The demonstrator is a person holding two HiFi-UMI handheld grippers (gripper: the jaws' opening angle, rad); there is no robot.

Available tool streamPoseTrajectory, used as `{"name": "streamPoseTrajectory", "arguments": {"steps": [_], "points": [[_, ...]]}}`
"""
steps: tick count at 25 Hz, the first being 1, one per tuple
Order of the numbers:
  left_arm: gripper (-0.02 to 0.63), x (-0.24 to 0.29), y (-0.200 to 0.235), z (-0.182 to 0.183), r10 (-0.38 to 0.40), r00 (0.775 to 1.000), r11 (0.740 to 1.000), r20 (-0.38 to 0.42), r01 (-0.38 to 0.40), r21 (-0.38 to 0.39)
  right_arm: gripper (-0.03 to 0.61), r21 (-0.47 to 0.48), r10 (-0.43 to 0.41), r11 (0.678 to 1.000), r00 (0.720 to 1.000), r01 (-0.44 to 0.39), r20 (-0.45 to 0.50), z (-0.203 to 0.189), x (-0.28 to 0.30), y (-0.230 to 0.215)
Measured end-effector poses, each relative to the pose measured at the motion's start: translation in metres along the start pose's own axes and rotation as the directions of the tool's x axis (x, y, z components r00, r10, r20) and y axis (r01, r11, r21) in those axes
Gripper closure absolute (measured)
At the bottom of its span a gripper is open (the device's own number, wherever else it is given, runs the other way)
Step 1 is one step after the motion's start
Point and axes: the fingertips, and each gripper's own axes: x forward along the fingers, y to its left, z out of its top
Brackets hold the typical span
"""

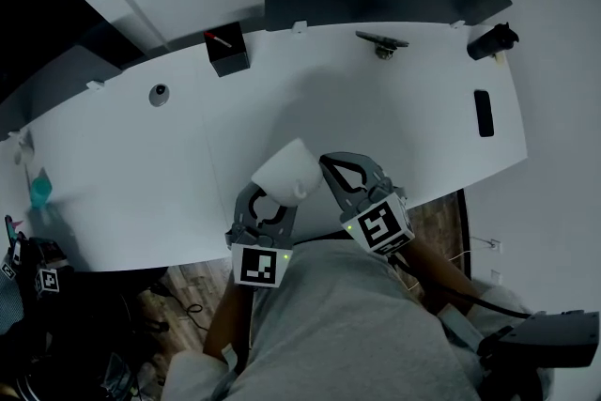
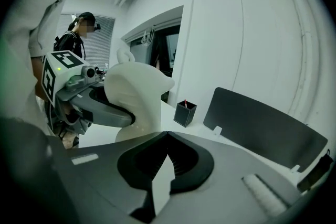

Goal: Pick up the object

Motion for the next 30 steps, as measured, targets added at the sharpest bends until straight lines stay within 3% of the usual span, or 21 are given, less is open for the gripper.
{"name": "streamPoseTrajectory", "arguments": {"steps": [8,16,19,30], "points": [[0.474,-0.005,-0.001,-0.006,0.055,0.998,0.998,-0.018,-0.055,0.008,0.577,-0.021,-0.109,0.994,0.994,0.108,-0.031,-0.002,-0.008,0.003],[0.474,-0.003,-0.017,0.001,0.134,0.991,0.991,-0.027,-0.135,-0.003,0.577,-0.027,-0.132,0.991,0.991,0.131,-0.009,-0.004,-0.021,0.000],[0.474,0.001,-0.030,0.002,0.156,0.988,0.987,-0.019,-0.156,-0.040,0.577,-0.014,-0.140,0.990,0.990,0.140,-0.002,-0.009,-0.032,-0.001],[0.474,0.005,-0.089,-0.006,0.207,0.973,0.976,-0.100,-0.213,-0.053,0.577,0.046,-0.179,0.983,0.984,0.178,0.023,-0.052,-0.090,-0.010]]}}
